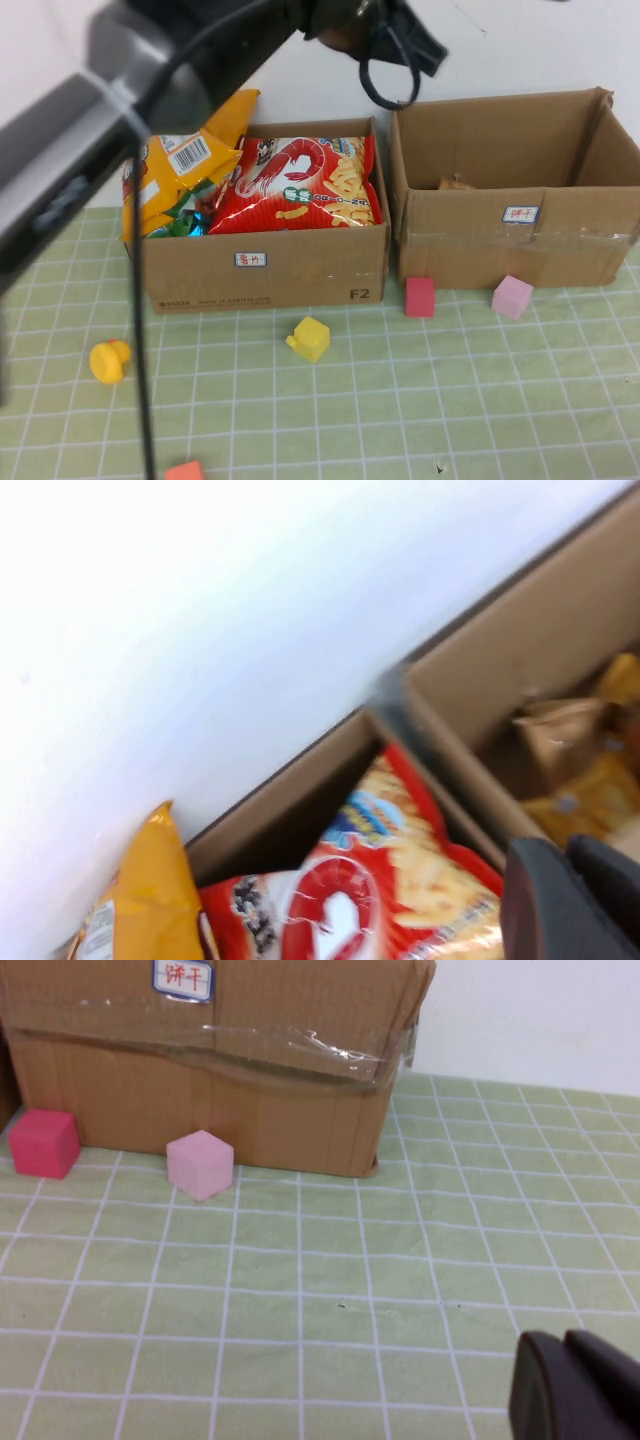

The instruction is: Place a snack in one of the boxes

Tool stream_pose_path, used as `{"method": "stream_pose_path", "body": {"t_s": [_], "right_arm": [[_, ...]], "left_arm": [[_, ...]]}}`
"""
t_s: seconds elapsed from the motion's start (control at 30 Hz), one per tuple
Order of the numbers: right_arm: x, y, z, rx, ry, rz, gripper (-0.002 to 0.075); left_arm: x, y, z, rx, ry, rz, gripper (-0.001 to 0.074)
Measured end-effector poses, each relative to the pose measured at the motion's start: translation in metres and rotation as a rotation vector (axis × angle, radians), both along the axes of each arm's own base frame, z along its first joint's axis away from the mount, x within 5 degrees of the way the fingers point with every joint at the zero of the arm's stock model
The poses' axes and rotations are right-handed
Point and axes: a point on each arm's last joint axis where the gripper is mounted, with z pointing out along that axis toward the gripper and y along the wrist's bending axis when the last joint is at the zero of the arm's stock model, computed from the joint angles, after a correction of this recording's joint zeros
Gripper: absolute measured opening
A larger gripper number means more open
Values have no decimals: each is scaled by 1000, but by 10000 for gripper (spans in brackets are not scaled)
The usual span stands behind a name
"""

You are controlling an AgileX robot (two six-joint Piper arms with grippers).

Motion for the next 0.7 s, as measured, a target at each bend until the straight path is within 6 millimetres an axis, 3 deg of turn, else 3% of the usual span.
{"method": "stream_pose_path", "body": {"t_s": [0.13, 0.33, 0.47, 0.7], "right_arm": [[0, 0, 0, 0, 0, 0, -2], [0, 0, 0, 0, -2, 0, -2], [0, 0, 0, 0, -5, 0, -2], [0, 0, 0, 0, -5, 0, -2]], "left_arm": [[-50, -9, 12, 64, -15, -142, 2], [-146, -12, -5, 64, -65, -423, 0], [-195, 12, -23, -9, -55, -514, -1], [-230, 66, -45, -8, 86, -445, -1]]}}
